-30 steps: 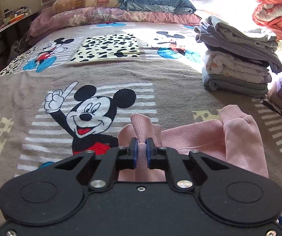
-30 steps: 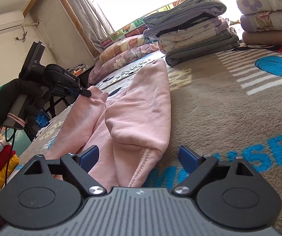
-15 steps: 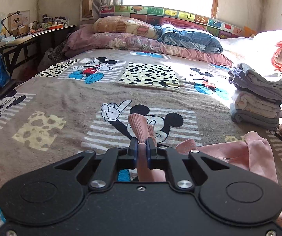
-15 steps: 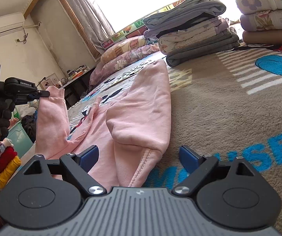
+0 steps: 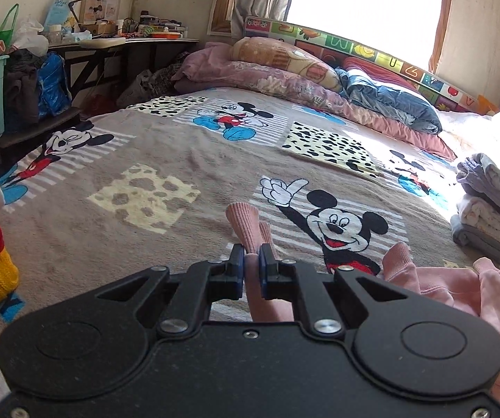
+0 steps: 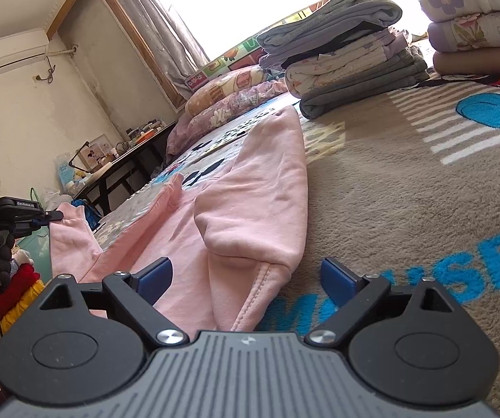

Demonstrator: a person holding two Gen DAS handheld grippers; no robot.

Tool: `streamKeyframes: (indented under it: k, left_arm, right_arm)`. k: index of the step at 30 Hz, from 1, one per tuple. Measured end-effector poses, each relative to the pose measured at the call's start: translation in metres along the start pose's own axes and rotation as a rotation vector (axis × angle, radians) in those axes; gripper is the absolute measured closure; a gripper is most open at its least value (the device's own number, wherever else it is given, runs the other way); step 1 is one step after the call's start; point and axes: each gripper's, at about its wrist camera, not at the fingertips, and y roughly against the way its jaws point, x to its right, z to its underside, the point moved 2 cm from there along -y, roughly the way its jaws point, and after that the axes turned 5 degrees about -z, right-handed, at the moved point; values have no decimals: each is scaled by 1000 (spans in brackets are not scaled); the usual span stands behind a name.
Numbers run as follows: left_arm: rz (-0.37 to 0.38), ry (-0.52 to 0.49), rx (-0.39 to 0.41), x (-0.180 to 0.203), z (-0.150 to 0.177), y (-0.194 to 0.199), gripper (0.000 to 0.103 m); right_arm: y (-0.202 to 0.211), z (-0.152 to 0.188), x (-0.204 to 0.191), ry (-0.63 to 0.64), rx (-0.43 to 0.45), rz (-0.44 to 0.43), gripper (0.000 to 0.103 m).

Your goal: Fold clothes

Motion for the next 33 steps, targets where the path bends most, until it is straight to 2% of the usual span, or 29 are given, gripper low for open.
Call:
streamKeyframes:
  k: [10, 17, 20, 22, 23, 26, 29, 33]
  left_arm:
    - [-16, 92, -15, -44, 27, -1, 96]
    - [7, 229, -35, -76, 52, -8, 96]
    - [-6, 270, -75, -88, 65, -18, 95]
    - [-28, 290, -108, -95, 73, -24, 93]
    - [-51, 294, -117, -97, 76, -25, 86]
    - [-94, 312, -97, -105, 77, -16, 82]
    - [-124, 275, -61, -99, 74, -3, 82]
    - [-38, 126, -49, -62, 71, 7, 82]
  right_arm:
    - [2, 0, 1, -6, 7, -17, 10]
    - [4, 1, 2, -12, 11, -33, 9]
    - [4, 1, 2, -12, 12, -37, 9]
    - [4, 1, 2, -12, 12, -39, 8]
    - [4, 1, 2, -13, 12, -41, 8]
    - [5, 1, 2, -15, 14, -46, 8]
    - [6, 1, 2, -17, 16, -50, 7]
    - [6, 2, 2, -17, 17, -52, 7]
